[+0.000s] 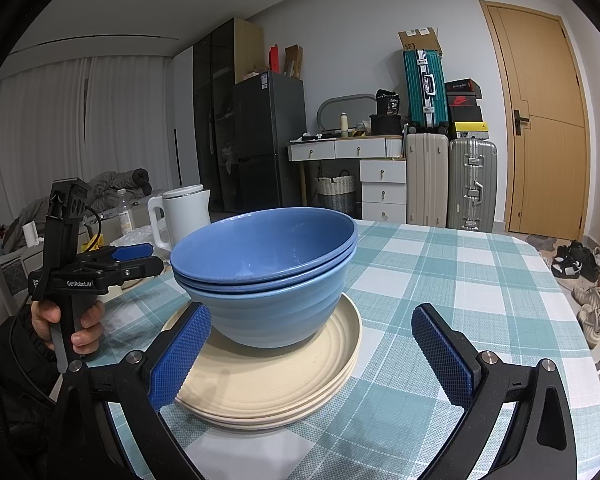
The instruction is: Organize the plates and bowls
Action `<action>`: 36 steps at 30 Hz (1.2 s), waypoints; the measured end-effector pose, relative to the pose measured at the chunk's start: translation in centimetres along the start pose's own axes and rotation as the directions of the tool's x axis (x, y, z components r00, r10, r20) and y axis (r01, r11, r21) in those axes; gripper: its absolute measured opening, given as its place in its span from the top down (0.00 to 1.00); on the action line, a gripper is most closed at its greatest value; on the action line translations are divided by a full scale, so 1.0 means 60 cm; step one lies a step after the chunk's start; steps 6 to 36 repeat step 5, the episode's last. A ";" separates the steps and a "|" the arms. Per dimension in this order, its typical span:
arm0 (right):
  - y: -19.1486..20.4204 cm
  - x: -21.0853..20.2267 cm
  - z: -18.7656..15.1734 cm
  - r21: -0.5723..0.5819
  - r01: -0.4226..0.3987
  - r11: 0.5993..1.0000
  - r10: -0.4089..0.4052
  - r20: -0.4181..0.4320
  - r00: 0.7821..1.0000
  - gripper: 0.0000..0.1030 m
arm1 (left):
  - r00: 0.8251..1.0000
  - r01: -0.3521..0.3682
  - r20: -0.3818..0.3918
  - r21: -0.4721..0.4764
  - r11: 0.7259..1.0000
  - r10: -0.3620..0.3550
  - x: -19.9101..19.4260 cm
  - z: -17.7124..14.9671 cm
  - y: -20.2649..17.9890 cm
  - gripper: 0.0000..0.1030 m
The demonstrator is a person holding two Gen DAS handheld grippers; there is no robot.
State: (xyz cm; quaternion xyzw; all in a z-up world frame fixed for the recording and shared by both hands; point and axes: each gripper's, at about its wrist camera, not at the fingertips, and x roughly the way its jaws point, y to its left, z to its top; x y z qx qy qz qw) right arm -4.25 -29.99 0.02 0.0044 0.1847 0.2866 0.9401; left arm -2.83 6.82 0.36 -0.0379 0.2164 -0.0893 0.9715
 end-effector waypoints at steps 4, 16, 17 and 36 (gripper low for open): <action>0.000 0.000 0.000 0.001 0.001 1.000 -0.001 0.000 1.000 0.01 | 1.000 0.000 0.001 0.003 1.000 0.000 -0.001 0.001 0.000 0.01; 0.000 0.000 0.000 0.002 0.001 1.000 -0.001 0.000 1.000 0.01 | 1.000 -0.001 0.000 0.002 1.000 0.001 -0.001 0.001 0.000 0.01; 0.000 0.000 0.000 0.002 0.001 1.000 -0.001 0.000 1.000 0.01 | 1.000 -0.001 0.000 0.002 1.000 0.001 -0.001 0.001 0.000 0.01; 0.000 0.000 0.000 0.002 0.001 1.000 -0.001 0.000 1.000 0.01 | 1.000 -0.001 0.000 0.002 1.000 0.001 -0.001 0.001 0.000 0.01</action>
